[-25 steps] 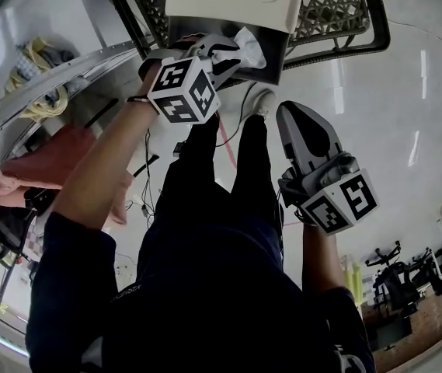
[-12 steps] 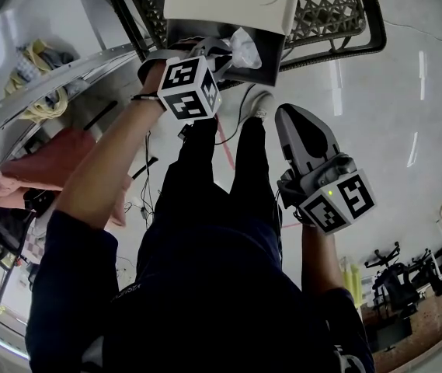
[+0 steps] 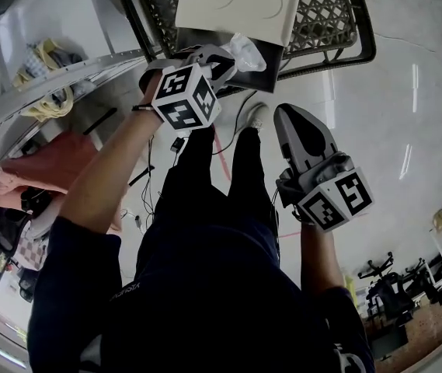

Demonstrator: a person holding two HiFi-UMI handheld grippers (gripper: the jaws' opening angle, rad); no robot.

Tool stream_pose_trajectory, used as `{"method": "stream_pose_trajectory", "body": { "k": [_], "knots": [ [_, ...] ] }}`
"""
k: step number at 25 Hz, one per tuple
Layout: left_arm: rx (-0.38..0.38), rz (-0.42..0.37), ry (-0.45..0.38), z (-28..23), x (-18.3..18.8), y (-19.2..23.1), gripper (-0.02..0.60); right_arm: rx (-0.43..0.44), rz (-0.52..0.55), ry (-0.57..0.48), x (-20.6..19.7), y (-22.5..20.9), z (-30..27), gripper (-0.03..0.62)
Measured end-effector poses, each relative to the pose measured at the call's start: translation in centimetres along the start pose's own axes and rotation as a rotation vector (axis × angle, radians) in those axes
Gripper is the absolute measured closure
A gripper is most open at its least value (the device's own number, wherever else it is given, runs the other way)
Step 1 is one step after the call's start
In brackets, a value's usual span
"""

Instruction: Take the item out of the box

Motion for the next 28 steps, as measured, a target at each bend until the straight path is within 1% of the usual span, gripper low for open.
{"method": "stream_pose_trajectory", "body": {
  "k": [4,11,21,25,28],
  "knots": [
    [0.046,0.035,-0.058,3.4,1.4,0.3,0.574,0.013,0.028,-0.01,1.3,1.5,0.0,0.569],
    [0.162,0.067,-0.176,9.9,5.0,1.9,0.574,0.035,0.119,-0.049,4.8,4.2,0.1,0.57],
    [0.308,0.117,-0.347,19.8,9.4,1.7,0.574,0.072,0.228,-0.12,8.9,9.4,1.7,0.569],
    [0.359,0.135,-0.395,23.1,10.1,1.2,0.574,0.087,0.267,-0.152,10.1,11.6,2.5,0.569],
    [0.393,0.138,-0.412,25.2,10.7,0.7,0.574,0.099,0.297,-0.183,11.2,13.4,3.4,0.569]
  ]
}}
Point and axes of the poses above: the fingertips, and each gripper's own axes: z backward along the fingers, y to its left, x out of its top, the point moved 2 cm from there along z, backward along the fingers, and after that the axes turned 2 degrees about -z, right-handed, at the moved point
